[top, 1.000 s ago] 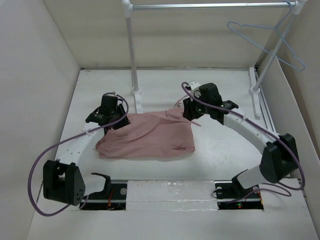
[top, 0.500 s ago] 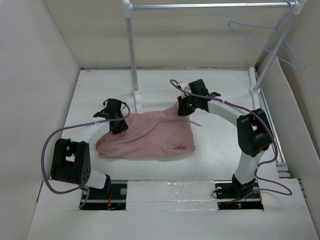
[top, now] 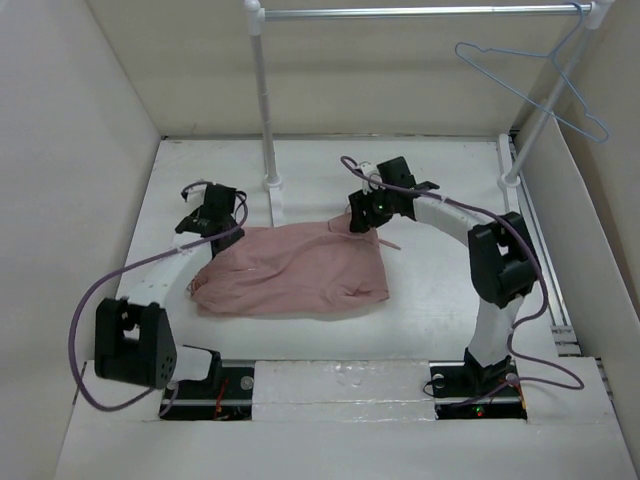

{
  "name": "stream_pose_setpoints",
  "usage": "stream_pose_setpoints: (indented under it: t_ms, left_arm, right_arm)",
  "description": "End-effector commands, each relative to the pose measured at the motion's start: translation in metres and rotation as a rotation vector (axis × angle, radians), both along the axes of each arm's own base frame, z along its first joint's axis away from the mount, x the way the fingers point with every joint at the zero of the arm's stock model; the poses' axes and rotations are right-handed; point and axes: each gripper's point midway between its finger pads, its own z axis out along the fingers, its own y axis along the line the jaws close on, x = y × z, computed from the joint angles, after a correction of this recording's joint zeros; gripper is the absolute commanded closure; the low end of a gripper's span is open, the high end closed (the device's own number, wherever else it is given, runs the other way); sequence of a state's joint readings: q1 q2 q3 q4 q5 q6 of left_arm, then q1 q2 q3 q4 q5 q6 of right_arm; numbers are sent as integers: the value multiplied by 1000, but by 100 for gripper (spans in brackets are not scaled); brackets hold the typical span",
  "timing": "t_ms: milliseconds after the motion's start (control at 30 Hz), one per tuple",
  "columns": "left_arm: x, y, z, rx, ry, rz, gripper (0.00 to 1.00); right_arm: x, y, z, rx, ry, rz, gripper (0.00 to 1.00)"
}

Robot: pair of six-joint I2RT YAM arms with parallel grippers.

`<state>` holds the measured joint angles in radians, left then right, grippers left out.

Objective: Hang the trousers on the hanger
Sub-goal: Fold the trousers at the center of the board, then pick up the hanger from the clothesline.

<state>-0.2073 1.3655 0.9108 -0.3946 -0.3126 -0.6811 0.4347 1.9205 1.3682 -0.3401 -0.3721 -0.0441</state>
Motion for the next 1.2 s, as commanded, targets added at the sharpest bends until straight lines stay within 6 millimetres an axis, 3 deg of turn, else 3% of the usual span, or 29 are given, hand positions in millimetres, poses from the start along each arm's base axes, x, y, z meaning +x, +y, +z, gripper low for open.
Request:
stream_pose_setpoints:
  t_ms: [0,67,100,167,200,233,267,300,333,367,400,433,467,500,533,567,600,633,667,700,733,800,833,867,967,1000,1100,1167]
  left_arm:
    - [25,7,88,-19,-262,57,70]
    - [30,-7,138,-80,-417,-26,70]
    - [30,-7,138,-81,-418,-27,70]
    - [33,-30,161,-126,-483,-143,71]
    - [33,-53,173,-142,-504,-217,72]
    - [35,-71,174,-158,-498,-272,74]
    - [36,-88,175,-158,-496,-331,82]
    - [38,-107,186,-163,-511,-380,87]
    - [32,-147,171,-158,-458,-473,93]
    - [32,-169,188,-157,-481,-521,100]
    - [29,-191,187,-136,-463,-575,100]
    - [15,-228,164,-90,-388,-658,100]
    - [10,-244,162,-66,-376,-692,100]
    - [6,-264,174,-68,-390,-732,100]
    - [0,-281,160,-61,-351,-773,100]
    - [-17,-304,160,-82,-349,-839,100]
    - [-24,-314,157,-101,-343,-877,100]
    - [-34,-327,155,-146,-338,-923,100]
    - [-45,-333,146,-172,-318,-963,100]
    - [-51,-335,143,-197,-313,-988,100]
    - [-59,-337,152,-245,-332,-1020,100]
    - [-70,-330,141,-249,-320,-1051,100]
    - [-77,-327,156,-277,-367,-1073,100]
    - [-82,-320,148,-266,-362,-1092,100]
    - [-101,-313,154,-288,-375,-1175,100]
    - [-105,-311,154,-292,-368,-1186,100]
    - [-116,-301,147,-302,-348,-1202,100]
    - [-123,-296,141,-307,-346,-1210,100]
  right_arm:
    - [7,0,84,68,-169,34,38]
    - [-4,-4,117,74,-212,59,32]
    - [-7,-6,127,73,-228,67,30]
    - [-18,-7,149,76,-260,82,29]
    - [-24,-9,160,80,-276,87,30]
    - [-29,-10,187,110,-331,90,33]
    - [-27,-17,203,131,-366,73,41]
    - [-26,-23,220,154,-394,54,71]
    - [-25,-30,256,195,-464,46,85]
    - [-15,-49,275,206,-506,-1,94]
    - [-10,-62,293,211,-547,-30,100]
    - [-4,-76,312,209,-590,-67,100]
    - [7,-106,349,204,-677,-137,100]
    - [11,-123,362,185,-701,-163,100]
    - [15,-139,376,175,-726,-189,100]
    - [21,-156,388,150,-754,-223,100]
    - [33,-193,405,90,-795,-291,100]
    - [38,-213,411,60,-804,-326,100]
    - [43,-232,416,34,-814,-357,100]
    - [50,-268,427,-10,-842,-422,100]
    - [51,-287,431,-28,-847,-462,100]
    - [54,-315,441,-42,-885,-498,100]
    - [56,-341,438,-52,-885,-536,98]
    - [56,-352,438,-53,-892,-554,95]
    - [64,-389,435,-80,-916,-597,72]
    - [64,-398,433,-86,-916,-608,56]
    - [71,-428,424,-60,-912,-626,37]
    - [76,-438,420,-45,-912,-625,30]
